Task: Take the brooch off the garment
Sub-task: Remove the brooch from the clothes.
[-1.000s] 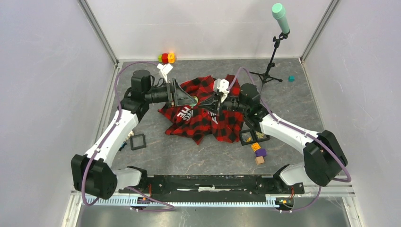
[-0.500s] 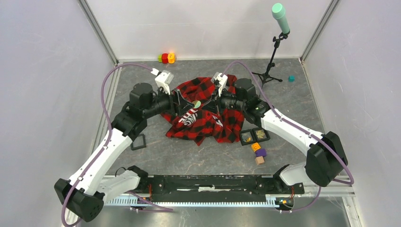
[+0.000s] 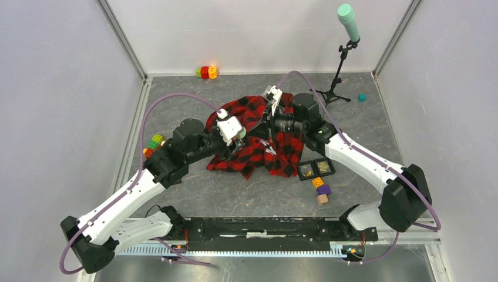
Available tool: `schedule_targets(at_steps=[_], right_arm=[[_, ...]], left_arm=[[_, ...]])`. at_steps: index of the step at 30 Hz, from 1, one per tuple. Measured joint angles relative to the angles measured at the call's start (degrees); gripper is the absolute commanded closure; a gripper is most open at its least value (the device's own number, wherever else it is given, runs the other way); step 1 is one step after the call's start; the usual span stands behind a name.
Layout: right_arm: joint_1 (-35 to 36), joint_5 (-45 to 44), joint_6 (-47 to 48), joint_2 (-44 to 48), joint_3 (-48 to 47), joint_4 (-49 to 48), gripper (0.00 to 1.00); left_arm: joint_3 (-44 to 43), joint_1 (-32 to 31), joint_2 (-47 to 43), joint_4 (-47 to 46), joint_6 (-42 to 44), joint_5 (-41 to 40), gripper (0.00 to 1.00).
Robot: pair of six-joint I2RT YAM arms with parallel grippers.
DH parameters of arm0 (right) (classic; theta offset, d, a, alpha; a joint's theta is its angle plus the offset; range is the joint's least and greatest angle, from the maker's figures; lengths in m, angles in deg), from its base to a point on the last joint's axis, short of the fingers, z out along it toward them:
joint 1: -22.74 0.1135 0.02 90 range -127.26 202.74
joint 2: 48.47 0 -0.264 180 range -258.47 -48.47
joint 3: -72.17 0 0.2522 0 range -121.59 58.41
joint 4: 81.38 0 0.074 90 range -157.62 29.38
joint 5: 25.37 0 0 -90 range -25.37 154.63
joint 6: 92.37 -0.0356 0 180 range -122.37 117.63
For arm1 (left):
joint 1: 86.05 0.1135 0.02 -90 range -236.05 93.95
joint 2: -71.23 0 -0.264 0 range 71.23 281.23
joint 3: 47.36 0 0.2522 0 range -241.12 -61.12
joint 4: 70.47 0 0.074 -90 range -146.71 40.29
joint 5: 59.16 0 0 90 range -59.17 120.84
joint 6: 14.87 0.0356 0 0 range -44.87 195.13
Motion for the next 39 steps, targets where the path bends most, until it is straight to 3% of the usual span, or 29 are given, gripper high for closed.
schedule_targets(at_steps=[8, 16, 21, 26, 31, 33, 36, 39], right_arm=[[0.0, 2.36, -1.4, 0.02, -0.61, -0.04, 1.0], [0.0, 4.26, -3.89, 0.04, -0.59, -1.97, 1.0], [-0.02, 4.96, -4.9, 0.04, -0.59, -2.95, 1.0], [-0.02, 4.94, -4.96, 0.04, -0.48, -3.08, 1.0], [0.0, 4.74, -4.92, 0.04, -0.48, -3.04, 1.0], [0.0, 4.74, -4.92, 0.04, -0.48, -3.04, 1.0], [0.0, 4.74, -4.92, 0.04, -0.48, -3.04, 1.0], [0.0, 4.74, -4.92, 0.04, -0.48, -3.04, 1.0]], left_arm=[[2.29, -0.46, 0.35, -2.4, 15.3, 0.04, 0.53], [4.22, -3.52, 0.37, -3.8, 19.93, -2.19, 0.56], [4.22, -7.34, 0.55, -4.15, 21.29, -8.79, 0.73], [4.22, -7.76, 1.01, -4.66, 20.79, -12.79, 0.71], [4.22, -7.76, 0.92, -5.46, 17.44, -15.32, 0.48], [4.22, -7.76, 0.92, -5.97, 15.5, -15.56, 0.45], [4.22, -7.76, 0.9, -6.78, 12.76, -15.3, 0.51], [4.13, -7.76, 1.03, -6.93, 11.06, -15.28, 0.66]])
